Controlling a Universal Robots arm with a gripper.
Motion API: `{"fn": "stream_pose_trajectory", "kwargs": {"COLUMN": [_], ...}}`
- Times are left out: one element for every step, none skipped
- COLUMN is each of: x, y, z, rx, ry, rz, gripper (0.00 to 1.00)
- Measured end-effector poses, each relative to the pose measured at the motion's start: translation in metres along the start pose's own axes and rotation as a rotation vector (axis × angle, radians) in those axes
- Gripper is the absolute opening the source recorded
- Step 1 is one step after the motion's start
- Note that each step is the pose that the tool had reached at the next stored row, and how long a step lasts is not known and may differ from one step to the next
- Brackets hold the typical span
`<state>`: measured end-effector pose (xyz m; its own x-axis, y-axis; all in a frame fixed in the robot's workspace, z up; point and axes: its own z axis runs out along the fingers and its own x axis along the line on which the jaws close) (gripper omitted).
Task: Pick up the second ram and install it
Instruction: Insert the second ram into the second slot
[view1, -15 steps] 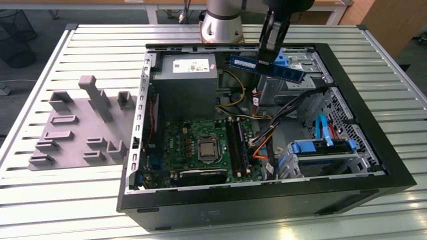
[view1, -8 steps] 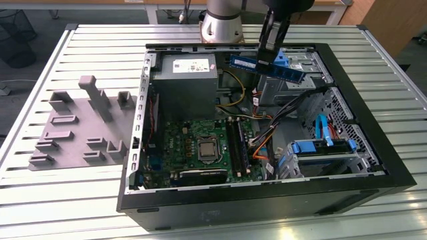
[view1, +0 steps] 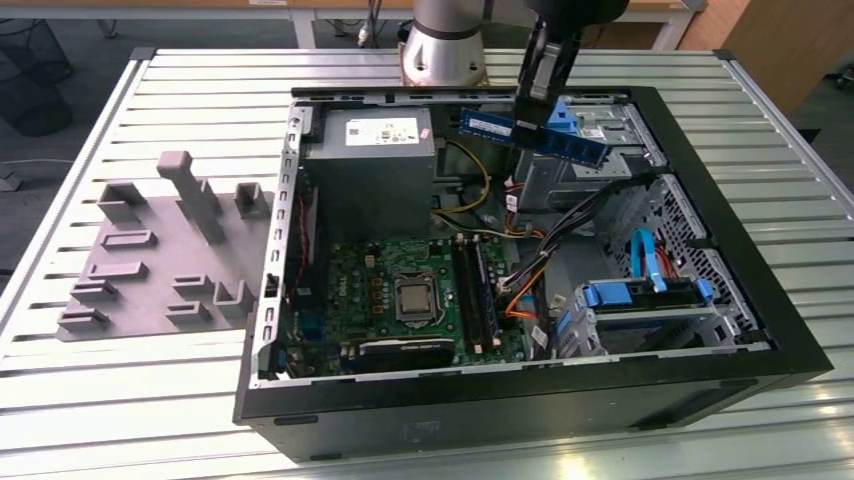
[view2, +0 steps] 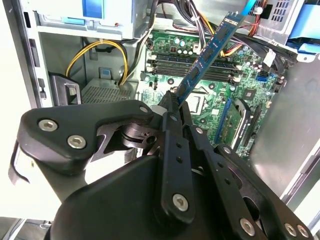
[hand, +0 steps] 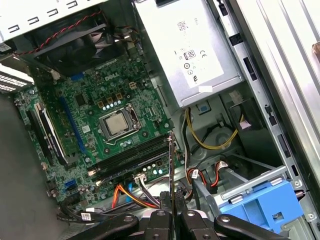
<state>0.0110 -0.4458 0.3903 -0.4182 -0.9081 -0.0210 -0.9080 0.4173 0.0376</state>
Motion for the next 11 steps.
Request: {"fn": "stream_pose_trajectory", "kwargs": {"x": [0.0000,0.0000,0.0000,0.0000,0.0000,0.0000,0.0000,0.0000,0.0000,0.0000,0.0000], "y": [0.0000,0.0000,0.0000,0.0000,0.0000,0.0000,0.0000,0.0000,0.0000,0.0000,0.0000], "z": [0.0000,0.0000,0.0000,0.0000,0.0000,0.0000,0.0000,0.0000,0.0000,0.0000,0.0000], "rx": [0.0000,0.0001,0.0001,0.0001,0.0002,0.0002,0.0003,0.0003,0.0004,0.0004,0.0004], "ry": [-0.0001,-0.0001,-0.0002,-0.0003,-0.0004,-0.0004,-0.0005,-0.0005,-0.0006,-0.0007,-0.0008], "rz": [0.002,0.004,0.006,0.007,0.009,0.011,0.013,0.015,0.017,0.018,0.020], "gripper": [0.14,0.14,0.14,0.14,0.14,0.14,0.14,0.14,0.14,0.14,0.14]}}
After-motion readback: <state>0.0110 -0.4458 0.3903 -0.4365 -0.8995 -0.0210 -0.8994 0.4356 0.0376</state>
